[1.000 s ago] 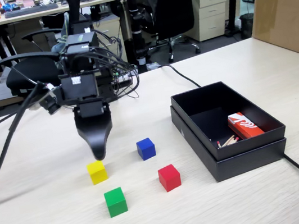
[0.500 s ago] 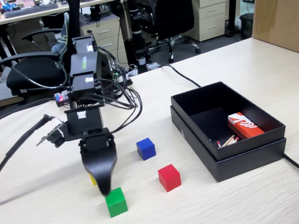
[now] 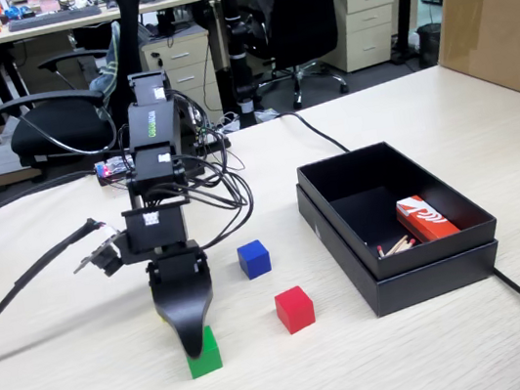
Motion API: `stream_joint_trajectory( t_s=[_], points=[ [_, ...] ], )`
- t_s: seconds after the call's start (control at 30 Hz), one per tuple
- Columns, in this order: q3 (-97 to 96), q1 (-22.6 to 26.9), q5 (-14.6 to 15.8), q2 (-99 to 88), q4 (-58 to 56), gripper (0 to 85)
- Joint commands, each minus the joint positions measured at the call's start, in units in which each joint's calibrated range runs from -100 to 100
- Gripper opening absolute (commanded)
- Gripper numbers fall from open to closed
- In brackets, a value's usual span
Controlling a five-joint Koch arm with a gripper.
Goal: Put the green cube on top of the red cube
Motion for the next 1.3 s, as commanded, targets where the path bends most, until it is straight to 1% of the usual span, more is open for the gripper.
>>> stream_joint_trajectory(
  t_s=[0.0,0.3,0.43,0.47,0.53,0.67,0.77,1.07,1.1,1.17,1.27],
  points=[
    [4.85,0.49,-0.73,-1.34,2.89,44.5],
    [4.58,1.03,-1.81,-0.43,2.89,44.4],
    [4.22,1.07,-2.15,-0.43,2.89,41.9],
    [4.12,1.07,-2.25,-0.43,2.89,39.5],
    [3.85,1.03,-2.44,-0.54,2.89,37.5],
    [3.76,0.68,-2.44,-0.54,2.89,37.4],
    [3.85,0.54,-2.44,-0.43,2.89,35.4],
    [3.85,0.05,-2.44,-0.54,2.89,35.0],
    [3.85,0.05,-2.44,-0.43,2.89,32.7],
    [3.94,0.0,-2.44,-0.43,2.89,25.1],
    [4.12,-0.05,-2.44,-0.31,2.89,17.3]
  ],
)
